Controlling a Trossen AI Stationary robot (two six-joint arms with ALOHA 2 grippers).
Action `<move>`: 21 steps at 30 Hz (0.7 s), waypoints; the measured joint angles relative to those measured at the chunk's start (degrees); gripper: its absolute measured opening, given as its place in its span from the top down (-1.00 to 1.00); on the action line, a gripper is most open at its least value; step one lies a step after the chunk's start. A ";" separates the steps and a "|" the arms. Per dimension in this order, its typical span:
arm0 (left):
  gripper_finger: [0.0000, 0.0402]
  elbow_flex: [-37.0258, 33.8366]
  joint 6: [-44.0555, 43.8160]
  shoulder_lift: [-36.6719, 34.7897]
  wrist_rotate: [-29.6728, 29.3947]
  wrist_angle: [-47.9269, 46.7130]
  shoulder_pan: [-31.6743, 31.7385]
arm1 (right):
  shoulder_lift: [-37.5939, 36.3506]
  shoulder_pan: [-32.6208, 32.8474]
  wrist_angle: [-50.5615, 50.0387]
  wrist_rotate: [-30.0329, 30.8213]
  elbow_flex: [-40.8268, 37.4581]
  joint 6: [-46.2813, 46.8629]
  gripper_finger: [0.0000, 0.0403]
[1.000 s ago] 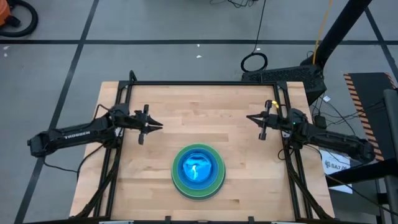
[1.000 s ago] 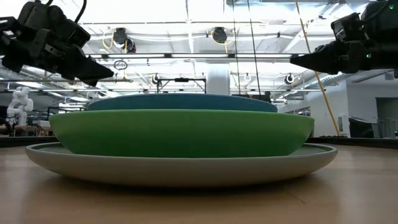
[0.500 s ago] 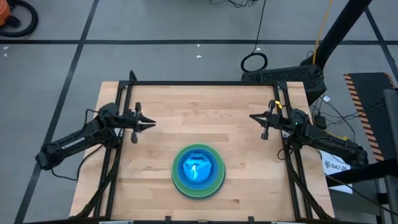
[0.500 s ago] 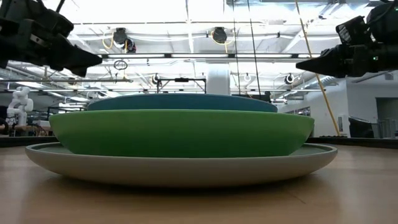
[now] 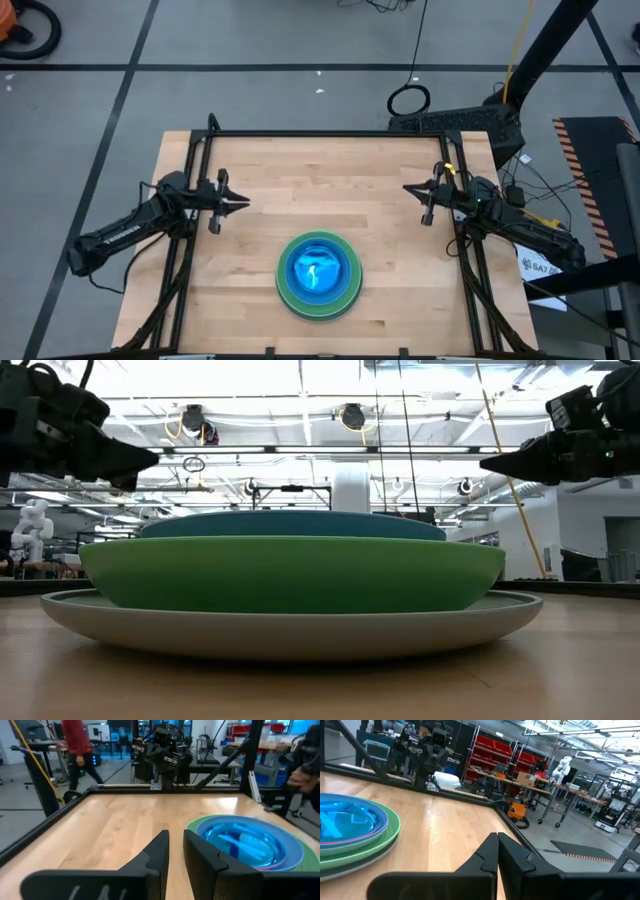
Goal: Stack plastic plates
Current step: Return to Home Position
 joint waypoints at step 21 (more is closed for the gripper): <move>0.68 0.04 -7.40 0.03 -14.58 -1.22 0.00 | 0.17 0.07 -0.99 7.46 -0.53 4.11 0.99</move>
